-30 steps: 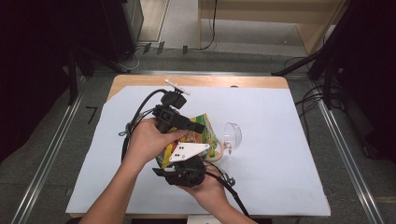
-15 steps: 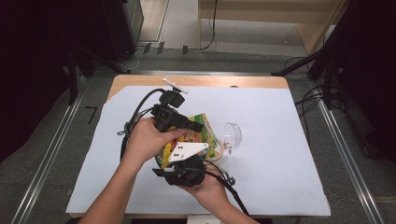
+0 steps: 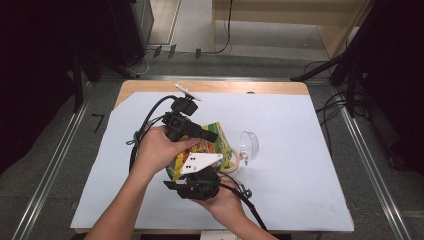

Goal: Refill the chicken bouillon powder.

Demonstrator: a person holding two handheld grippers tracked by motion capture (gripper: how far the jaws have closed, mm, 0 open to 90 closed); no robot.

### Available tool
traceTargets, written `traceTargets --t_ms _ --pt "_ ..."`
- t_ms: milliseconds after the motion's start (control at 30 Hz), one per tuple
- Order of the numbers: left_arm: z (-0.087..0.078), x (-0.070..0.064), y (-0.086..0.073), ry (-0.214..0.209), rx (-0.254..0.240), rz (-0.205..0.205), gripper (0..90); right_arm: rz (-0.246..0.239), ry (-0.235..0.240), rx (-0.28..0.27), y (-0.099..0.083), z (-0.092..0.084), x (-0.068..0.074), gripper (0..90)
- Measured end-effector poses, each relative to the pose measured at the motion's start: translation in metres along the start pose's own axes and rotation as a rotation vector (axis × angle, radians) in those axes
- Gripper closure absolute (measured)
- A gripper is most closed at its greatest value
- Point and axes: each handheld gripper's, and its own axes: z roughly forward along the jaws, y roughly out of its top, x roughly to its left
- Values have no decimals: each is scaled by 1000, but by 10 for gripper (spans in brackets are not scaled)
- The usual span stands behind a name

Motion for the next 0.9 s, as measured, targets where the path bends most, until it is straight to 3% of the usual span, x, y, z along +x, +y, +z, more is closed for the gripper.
traceTargets --t_ms 267,533,900 --pt "1 1 1 -4 -4 -5 718 16 14 -5 0 -1 -2 715" --pt "2 0 2 12 -4 4 732 8 12 3 0 -1 -5 715" --pt "0 0 2 2 -10 3 734 0 8 5 1 -3 -3 715"
